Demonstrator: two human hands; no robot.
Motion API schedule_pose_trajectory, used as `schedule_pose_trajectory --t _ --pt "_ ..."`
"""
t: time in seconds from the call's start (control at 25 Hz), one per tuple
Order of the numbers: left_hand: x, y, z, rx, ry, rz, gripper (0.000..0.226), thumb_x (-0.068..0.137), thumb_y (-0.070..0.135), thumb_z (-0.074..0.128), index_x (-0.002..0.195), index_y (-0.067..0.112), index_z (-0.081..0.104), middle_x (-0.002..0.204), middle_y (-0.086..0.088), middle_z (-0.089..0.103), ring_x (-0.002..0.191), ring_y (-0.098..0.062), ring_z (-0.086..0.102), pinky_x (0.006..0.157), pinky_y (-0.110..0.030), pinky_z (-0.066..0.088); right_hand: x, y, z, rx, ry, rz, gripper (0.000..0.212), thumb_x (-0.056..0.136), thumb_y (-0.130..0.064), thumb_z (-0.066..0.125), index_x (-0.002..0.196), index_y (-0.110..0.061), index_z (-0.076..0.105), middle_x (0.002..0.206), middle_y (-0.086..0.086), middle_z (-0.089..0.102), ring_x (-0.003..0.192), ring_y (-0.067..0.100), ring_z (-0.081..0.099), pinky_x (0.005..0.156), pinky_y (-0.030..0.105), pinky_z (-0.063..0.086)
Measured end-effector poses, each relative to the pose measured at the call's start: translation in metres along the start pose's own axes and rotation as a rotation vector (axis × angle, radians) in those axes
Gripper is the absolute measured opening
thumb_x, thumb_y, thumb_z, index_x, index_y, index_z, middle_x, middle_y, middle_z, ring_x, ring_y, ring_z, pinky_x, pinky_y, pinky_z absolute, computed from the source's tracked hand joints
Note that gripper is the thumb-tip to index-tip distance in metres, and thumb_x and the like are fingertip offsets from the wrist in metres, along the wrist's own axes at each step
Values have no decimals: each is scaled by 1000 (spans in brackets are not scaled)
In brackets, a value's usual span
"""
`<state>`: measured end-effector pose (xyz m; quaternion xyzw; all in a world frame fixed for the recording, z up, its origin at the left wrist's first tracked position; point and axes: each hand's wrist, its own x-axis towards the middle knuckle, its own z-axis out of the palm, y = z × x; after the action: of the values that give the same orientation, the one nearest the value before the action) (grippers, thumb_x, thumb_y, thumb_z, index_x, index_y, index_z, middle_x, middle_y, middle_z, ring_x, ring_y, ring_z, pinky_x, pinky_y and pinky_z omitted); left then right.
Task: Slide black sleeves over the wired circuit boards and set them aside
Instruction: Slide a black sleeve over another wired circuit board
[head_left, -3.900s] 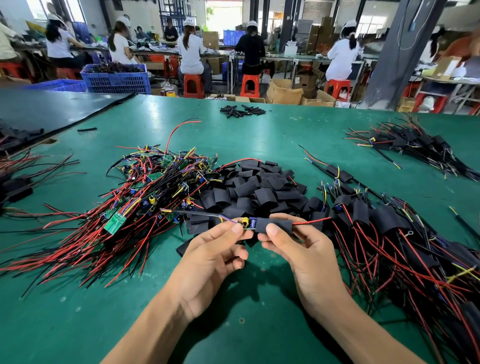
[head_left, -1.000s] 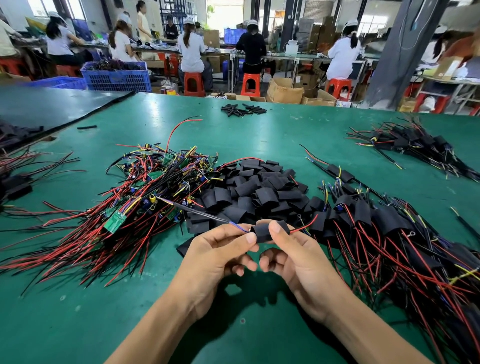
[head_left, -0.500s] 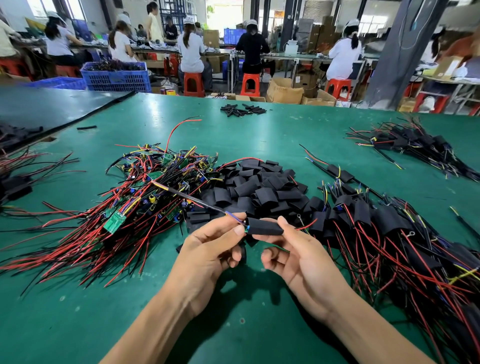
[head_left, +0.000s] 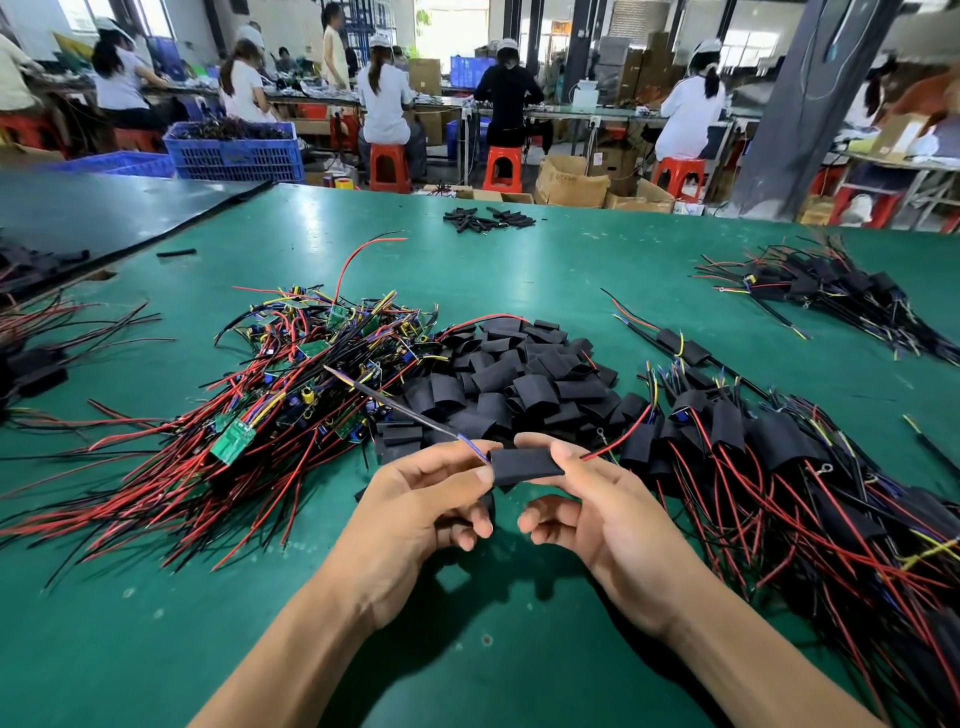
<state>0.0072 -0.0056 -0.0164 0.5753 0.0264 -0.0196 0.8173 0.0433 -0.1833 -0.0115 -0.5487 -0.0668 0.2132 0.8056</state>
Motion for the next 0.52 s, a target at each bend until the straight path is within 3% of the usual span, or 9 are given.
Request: schedule_pose_trajectory --t 0.2,0.4,0.52 --pt "-1 -3 5 35 26 19 21 71 14 78 92 9 77 85 -6 72 55 -20 62 50 -24 47 2 -3 -5 -3 8 -52 37 85 -36 58 113 -18 73 101 16 74 63 22 64 58 27 50" --pt "1 0 5 -129 18 -57 31 75 12 74 106 8 76 89 -13 72 64 -20 69 56 -25 55 2 -1 -3 -14 60 -157 31 77 -40 69 103 -24 76 86 7 73 58 19 63 56 25 51" --pt "1 -1 6 -157 46 -53 34 74 11 73 108 6 74 95 -18 74 64 -22 70 57 -26 56 1 -1 -3 -36 42 -178 34 77 -39 70 107 -23 76 88 6 74 60 18 65 59 25 53"
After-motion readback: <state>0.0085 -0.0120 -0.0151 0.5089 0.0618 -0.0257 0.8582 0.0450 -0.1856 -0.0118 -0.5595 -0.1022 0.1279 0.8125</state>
